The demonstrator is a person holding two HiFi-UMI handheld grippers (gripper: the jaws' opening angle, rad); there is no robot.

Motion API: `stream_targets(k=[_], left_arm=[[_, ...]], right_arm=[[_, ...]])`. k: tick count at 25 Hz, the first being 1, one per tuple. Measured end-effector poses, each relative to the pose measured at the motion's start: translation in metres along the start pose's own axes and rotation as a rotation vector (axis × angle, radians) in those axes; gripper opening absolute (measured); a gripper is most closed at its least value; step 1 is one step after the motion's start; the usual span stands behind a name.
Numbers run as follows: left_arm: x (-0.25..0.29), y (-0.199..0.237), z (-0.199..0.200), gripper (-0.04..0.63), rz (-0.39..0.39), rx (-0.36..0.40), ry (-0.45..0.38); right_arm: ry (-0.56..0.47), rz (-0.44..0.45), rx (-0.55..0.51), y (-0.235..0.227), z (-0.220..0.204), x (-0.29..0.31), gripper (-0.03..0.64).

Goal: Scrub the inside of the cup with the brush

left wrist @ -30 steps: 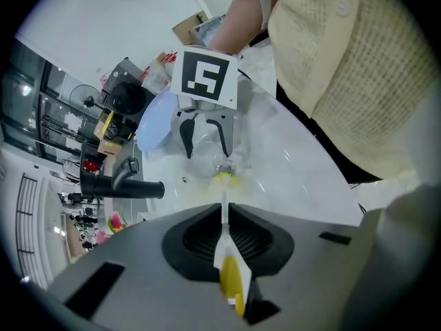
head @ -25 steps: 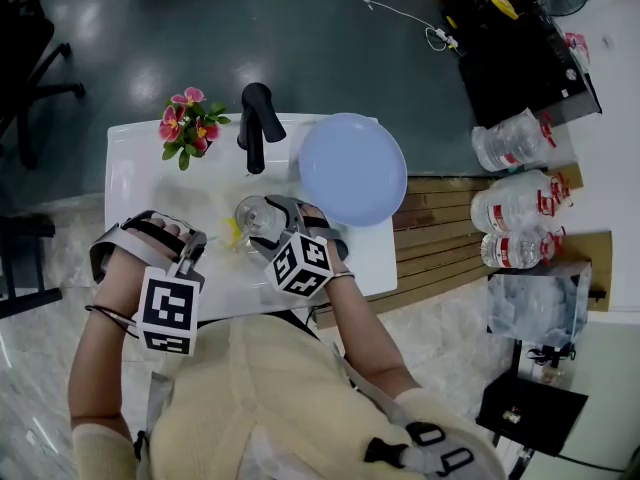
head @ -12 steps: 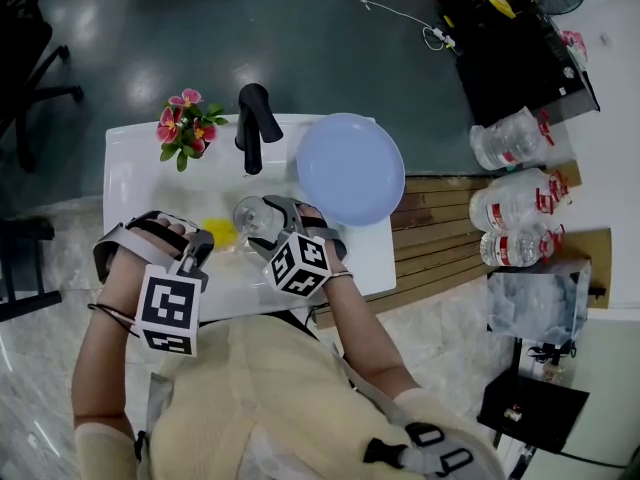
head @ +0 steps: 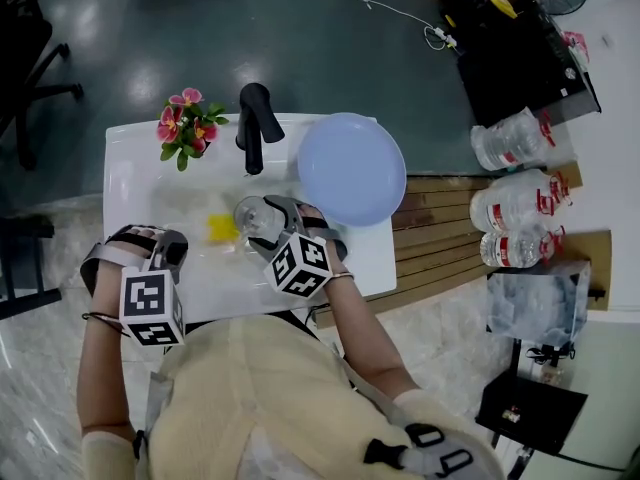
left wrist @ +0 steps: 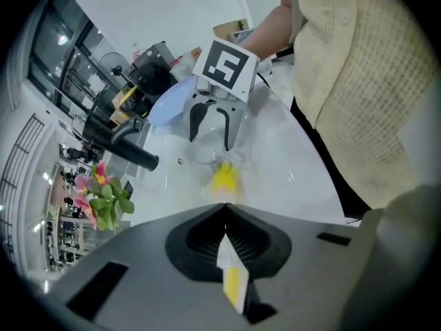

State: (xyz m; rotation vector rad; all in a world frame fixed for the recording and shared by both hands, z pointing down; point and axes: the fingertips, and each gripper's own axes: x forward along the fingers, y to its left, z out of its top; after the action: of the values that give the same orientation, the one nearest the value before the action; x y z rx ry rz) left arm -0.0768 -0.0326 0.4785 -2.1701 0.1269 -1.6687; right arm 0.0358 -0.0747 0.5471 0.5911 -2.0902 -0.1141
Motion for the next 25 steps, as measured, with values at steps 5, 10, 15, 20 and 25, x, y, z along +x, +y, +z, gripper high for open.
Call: stream_targets(k=[5, 10, 15, 20, 25], left_arm=[[0.0, -0.004, -0.014, 0.014, 0.017, -0.097, 0.009], [0.0, -0.002, -0.026, 0.015, 0.055, -0.174, 0.018], [-0.003, 0.002, -0.034, 0.015, 0.101, -0.226, 0.017], [-0.006, 0.003, -0.033, 0.015, 0.135, -0.301, -0.011], [-0.005, 0.0, -0.035, 0.015, 0.162, -0.356, -0.019]], right_arm=[[0.0, 0.0, 0.001, 0.0, 0.001, -0.001, 0.35], [0.001, -0.001, 0.001, 0.0, 0.001, 0.0, 0.35], [0.005, -0.002, 0.006, 0.0, 0.0, 0.0, 0.35], [0.013, -0.007, 0.016, 0.0, 0.001, -0.002, 0.35], [0.021, -0.011, 0.039, 0.0, 0.0, -0.002, 0.35]])
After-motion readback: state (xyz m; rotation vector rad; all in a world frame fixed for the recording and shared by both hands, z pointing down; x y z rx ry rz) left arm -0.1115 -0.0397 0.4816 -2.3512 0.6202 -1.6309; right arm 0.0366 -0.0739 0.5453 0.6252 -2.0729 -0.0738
